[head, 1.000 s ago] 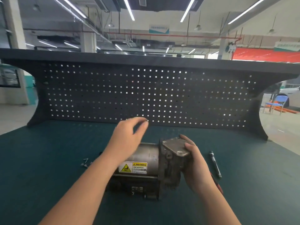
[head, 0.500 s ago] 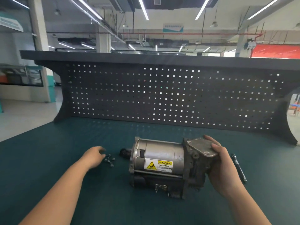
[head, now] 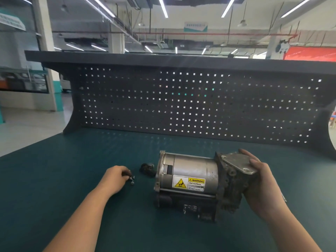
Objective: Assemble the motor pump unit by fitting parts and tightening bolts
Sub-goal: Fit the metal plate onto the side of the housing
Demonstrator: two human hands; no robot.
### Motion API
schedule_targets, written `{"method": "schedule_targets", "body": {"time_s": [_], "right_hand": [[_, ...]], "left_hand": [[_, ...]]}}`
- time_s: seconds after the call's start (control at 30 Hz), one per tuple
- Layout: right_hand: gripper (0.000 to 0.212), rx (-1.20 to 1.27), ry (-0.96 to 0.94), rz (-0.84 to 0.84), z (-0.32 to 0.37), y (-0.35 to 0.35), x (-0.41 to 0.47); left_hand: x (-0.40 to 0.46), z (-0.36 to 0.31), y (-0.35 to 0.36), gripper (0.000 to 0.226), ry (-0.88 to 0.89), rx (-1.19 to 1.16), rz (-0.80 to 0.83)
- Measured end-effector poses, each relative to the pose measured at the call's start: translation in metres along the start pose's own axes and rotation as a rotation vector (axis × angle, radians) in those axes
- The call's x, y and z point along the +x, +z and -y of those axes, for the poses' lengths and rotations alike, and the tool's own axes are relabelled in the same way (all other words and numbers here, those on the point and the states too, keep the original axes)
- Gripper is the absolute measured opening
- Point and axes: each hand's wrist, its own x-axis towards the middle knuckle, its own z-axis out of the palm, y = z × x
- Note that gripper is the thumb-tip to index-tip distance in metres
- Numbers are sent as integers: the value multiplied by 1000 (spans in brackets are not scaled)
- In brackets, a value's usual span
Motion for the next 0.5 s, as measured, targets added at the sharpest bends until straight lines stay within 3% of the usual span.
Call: {"method": "schedule_targets", "body": {"time_s": [0.17, 0.33, 0.5], "right_hand": [[37, 1, 7, -2, 1, -1, 0], [37, -2, 8, 0, 0, -1, -1], [37, -4, 12, -3, 0, -1, 0]], "left_hand": [[3, -2, 2, 25, 20, 10, 6], [5, -3, 4, 40, 134, 147, 170], [5, -5, 5, 36, 192, 231, 182]]}}
